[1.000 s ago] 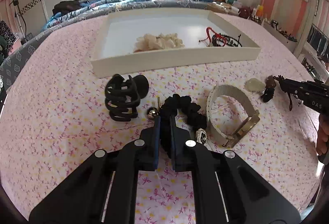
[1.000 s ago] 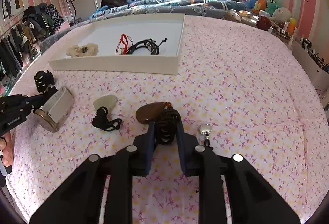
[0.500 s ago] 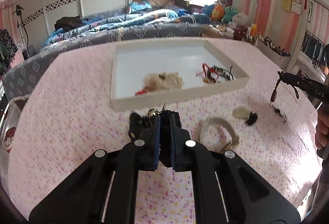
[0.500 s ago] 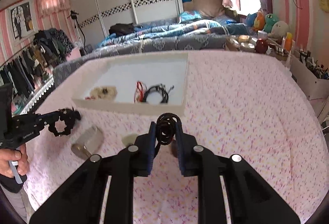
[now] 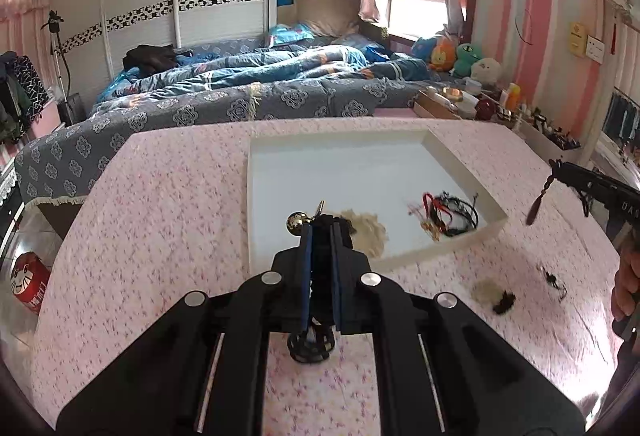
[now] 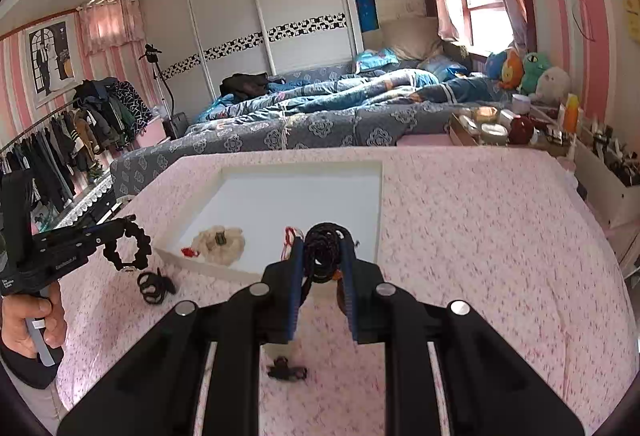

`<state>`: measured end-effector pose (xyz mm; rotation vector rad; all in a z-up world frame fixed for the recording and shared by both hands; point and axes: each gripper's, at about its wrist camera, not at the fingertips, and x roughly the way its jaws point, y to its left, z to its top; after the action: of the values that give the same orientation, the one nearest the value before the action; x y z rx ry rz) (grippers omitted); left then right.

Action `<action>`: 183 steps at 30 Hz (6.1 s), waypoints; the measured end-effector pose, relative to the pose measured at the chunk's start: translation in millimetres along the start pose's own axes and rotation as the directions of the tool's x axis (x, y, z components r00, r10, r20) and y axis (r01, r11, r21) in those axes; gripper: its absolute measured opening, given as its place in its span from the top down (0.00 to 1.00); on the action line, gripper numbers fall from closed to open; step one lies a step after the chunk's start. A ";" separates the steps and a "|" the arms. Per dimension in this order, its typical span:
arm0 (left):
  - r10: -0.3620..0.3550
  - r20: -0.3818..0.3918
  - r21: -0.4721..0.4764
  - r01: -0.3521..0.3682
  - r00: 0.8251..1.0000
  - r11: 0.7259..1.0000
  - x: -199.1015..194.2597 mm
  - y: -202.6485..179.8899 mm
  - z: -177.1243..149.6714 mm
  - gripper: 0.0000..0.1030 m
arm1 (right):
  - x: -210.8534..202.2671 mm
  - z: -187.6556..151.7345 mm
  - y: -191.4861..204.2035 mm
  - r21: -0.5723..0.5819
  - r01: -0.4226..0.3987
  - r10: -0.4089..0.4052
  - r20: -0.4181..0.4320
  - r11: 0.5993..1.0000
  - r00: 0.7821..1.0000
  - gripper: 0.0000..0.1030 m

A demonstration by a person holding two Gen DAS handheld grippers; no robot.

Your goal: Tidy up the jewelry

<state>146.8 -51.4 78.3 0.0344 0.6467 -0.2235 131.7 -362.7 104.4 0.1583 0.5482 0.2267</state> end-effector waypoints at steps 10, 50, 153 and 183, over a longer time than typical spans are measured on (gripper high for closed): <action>0.001 -0.007 -0.002 -0.001 1.000 1.000 29.0 -0.8 19.8 0.94 | 38.1 17.5 12.2 -0.024 -0.008 0.008 -0.008 1.000 1.000 0.82; 0.057 -0.130 -0.047 -0.064 0.990 0.997 127.1 24.1 -8.4 0.94 | 131.9 -22.0 3.2 -0.097 0.069 -0.079 -0.103 0.993 0.992 0.82; 0.071 -0.196 0.027 -0.067 0.978 0.997 62.6 -5.0 -79.3 0.16 | 58.9 -109.8 36.8 -0.155 0.049 -0.095 -0.304 0.987 0.948 0.75; 0.049 -0.105 -0.047 -0.054 0.993 0.997 32.2 11.8 -83.3 0.67 | 43.8 -106.3 35.0 -0.144 0.054 -0.088 -0.237 0.988 0.968 0.84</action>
<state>124.9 -37.8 -8.0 0.0151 0.7536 -0.1567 105.5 -308.5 0.4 -0.0232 0.7784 0.2140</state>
